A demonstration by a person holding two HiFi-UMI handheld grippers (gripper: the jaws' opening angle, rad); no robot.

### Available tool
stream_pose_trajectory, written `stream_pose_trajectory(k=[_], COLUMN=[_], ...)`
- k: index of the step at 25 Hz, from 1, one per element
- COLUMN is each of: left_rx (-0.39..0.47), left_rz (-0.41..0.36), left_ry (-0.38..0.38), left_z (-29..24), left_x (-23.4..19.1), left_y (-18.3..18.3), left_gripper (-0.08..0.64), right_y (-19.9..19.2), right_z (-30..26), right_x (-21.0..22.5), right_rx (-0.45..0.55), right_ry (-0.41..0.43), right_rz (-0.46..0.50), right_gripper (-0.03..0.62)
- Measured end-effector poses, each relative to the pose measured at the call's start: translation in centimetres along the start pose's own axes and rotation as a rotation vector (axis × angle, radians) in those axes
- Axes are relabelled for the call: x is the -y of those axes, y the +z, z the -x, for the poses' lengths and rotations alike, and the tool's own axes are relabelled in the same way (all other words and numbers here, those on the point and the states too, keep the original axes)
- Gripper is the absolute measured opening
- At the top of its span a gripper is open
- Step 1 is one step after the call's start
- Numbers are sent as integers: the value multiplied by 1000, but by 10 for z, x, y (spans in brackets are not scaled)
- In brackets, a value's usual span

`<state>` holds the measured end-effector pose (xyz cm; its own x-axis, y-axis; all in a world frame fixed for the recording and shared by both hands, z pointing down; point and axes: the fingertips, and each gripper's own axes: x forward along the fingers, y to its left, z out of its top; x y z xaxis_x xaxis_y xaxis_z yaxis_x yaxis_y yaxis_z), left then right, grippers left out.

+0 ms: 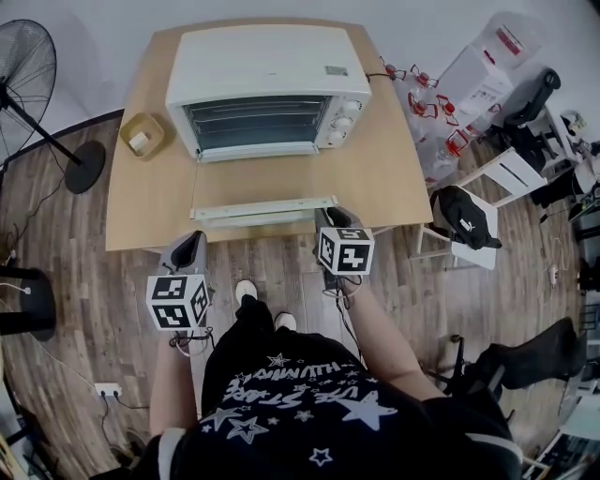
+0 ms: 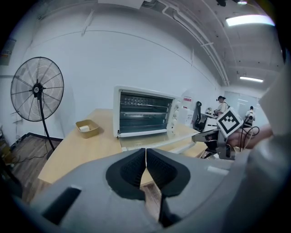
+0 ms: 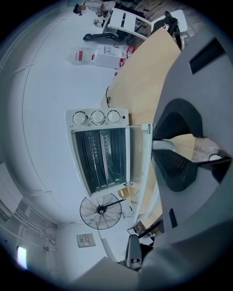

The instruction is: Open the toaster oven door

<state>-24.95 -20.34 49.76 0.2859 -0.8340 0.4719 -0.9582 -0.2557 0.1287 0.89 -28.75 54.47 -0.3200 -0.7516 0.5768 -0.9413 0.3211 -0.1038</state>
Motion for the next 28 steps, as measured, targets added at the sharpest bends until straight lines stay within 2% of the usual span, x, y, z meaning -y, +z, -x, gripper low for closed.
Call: stream_pose_trajectory(k=[8,28], left_rx=[-23,-100], left_rz=[17,23], left_ry=[4,-13], left_z=[4,-11], left_x=[2,6], left_y=[-15,-40], left_gripper=[21,21], right_y=[-28,-69], right_z=[-8,-27], right_x=[1,5], right_rx=[-50,-140], right_ry=[-3,-6], right_rz=[-13,-21], right_gripper=[72,69])
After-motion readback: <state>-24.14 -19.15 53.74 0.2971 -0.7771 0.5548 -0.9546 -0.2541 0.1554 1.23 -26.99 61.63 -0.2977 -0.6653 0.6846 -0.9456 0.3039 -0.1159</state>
